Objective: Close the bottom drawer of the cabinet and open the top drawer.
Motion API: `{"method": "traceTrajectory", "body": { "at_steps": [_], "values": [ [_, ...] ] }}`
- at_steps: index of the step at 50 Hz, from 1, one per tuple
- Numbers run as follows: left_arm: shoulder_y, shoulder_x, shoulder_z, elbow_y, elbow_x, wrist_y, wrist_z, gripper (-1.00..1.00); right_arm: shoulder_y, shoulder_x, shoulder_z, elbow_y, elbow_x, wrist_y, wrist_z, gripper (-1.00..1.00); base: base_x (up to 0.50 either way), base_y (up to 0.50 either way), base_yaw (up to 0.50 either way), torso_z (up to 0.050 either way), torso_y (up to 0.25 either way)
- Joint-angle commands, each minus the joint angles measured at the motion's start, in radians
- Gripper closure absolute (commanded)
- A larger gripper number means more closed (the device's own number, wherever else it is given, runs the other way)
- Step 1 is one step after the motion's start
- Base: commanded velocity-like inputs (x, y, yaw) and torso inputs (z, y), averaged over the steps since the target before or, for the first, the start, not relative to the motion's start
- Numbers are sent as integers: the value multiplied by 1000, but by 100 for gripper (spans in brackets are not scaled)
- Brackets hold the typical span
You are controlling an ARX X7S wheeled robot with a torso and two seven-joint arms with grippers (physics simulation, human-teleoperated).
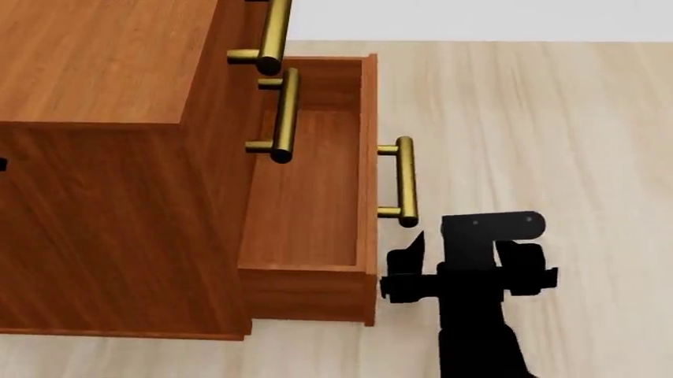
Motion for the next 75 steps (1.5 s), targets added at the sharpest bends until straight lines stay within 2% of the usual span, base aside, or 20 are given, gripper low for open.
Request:
{"method": "traceTrajectory", "body": {
  "at_steps": [1,7,14,24,41,53,75],
  "values": [
    [-4,-8,0,6,-15,-3,-12,-100,9,-48,-38,14,-1,-5,-31,-100,0,0,0,0,0],
    [-11,-13,0,9,-23,-7,-18,-100,22,-69,-69,20,19,0,-35,-100,0,0,1,0,0],
    [-18,-21,-3,13,-36,-13,-27,-100,37,-70,-365,12,299,0,-6,-100,0,0,0,0,0],
    [-23,-30,-1,13,-49,-11,-37,-100,52,-70,-692,-13,618,-10,15,-100,0,0,1,0,0],
    [-34,-40,-5,18,-65,-15,-49,-100,88,-70,-1139,-80,1041,-51,23,-100,0,0,1,0,0],
    [-41,-47,-4,18,-73,-17,-56,-100,109,-70,-1303,-126,1202,-63,-43,-100,0,0,1,0,0],
    [-35,-62,-13,18,-84,-5,-65,-100,129,-70,-1374,-176,1310,-48,-150,-100,0,0,2,0,0]
  ]
}}
